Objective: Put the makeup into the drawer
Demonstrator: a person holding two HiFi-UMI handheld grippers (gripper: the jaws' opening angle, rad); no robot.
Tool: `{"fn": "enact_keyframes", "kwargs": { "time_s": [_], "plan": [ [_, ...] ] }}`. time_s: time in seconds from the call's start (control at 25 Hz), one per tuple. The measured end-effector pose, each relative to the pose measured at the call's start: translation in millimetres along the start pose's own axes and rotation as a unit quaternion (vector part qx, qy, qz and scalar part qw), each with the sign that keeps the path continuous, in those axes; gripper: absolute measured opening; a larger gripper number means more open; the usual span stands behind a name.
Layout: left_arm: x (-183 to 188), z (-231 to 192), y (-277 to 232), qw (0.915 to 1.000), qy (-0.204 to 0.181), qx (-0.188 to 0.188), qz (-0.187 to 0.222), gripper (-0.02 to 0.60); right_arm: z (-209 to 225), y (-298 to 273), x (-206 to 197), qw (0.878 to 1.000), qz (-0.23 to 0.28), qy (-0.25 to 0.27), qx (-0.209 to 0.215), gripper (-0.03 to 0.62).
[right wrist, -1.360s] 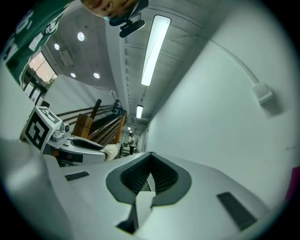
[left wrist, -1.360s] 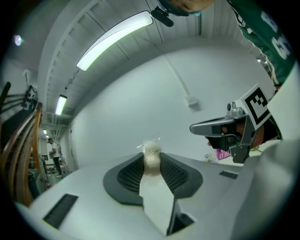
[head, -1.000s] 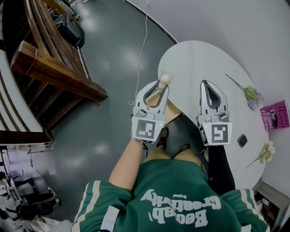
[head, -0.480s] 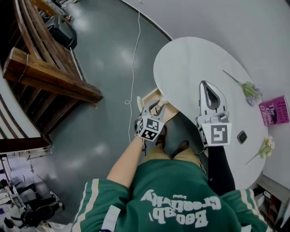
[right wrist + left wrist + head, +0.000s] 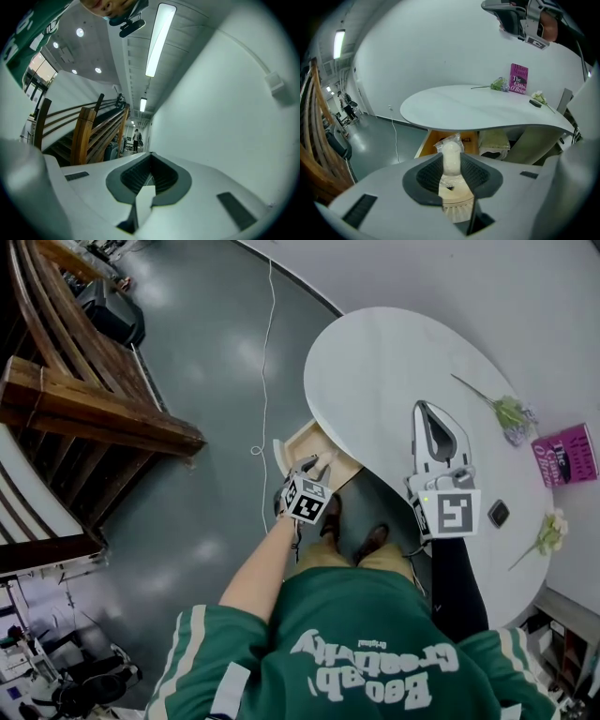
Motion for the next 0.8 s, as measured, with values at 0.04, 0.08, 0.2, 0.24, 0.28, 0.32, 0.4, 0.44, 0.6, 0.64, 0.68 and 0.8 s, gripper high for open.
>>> {"fn": "enact_keyframes", "kwargs": {
  "time_s": [0.04,0.08,0.2,0.24,0.28,0.32,0.4,0.44,0.6,0.64,0.68,0.8],
  "plan": [
    [-1,0,-1,1.0000,-0.001,-0.002,-0.002,0.125,1,0,-1,1.000,-0.001,0.000,-0.001,0.008],
    [-2,0,-3,1.0000,-0.002,-0.005,-0.004,0.127,2,0,-1,1.000,-0.002,-0.001,-0.002,0.008],
    [-2,1,-4,0.9998,-0.008,-0.016,-0.004,0.135,2,0,-2,1.000,-0.004,-0.002,-0.003,0.008],
    [-2,2,-4,0.9998,-0.011,-0.017,-0.002,0.143,2,0,-3,1.000,-0.004,-0.002,-0.003,0.008],
    [-2,2,-4,0.9997,-0.016,-0.017,0.001,0.162,1,-1,-3,1.000,-0.005,-0.002,-0.003,0.008],
    [-1,2,-5,0.9996,-0.020,-0.019,0.003,0.214,2,-1,-4,1.000,-0.005,-0.003,-0.003,0.008],
    [-1,5,-6,0.9994,-0.022,-0.027,0.004,0.248,2,-2,-5,1.000,-0.005,-0.004,-0.002,0.008],
    [-1,5,-6,0.9993,-0.021,-0.031,0.003,0.250,2,-2,-5,1.000,-0.005,-0.004,-0.001,0.008],
    [-2,4,-5,0.9992,-0.018,-0.035,0.002,0.250,0,-5,-5,1.000,-0.004,-0.004,0.002,0.008],
    [-2,4,-5,0.9992,-0.017,-0.036,0.002,0.250,0,-6,-4,1.000,0.000,-0.007,0.000,0.008],
    [-3,3,-6,0.9992,-0.016,-0.036,0.003,0.250,0,-8,-2,1.000,0.007,-0.011,-0.004,0.008],
    [4,2,-4,0.9992,-0.018,-0.031,0.017,0.250,2,-8,-2,1.000,0.000,-0.010,-0.010,0.008]
  ]
}}
Point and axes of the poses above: the fingertips, and each gripper's own axes: y backward along the fingers, z to its right, x out of its top, the point moved 10 cm from there along y, backward along the fingers, and after that the axes turned 8 degrees about z, right-handed, at the moved point
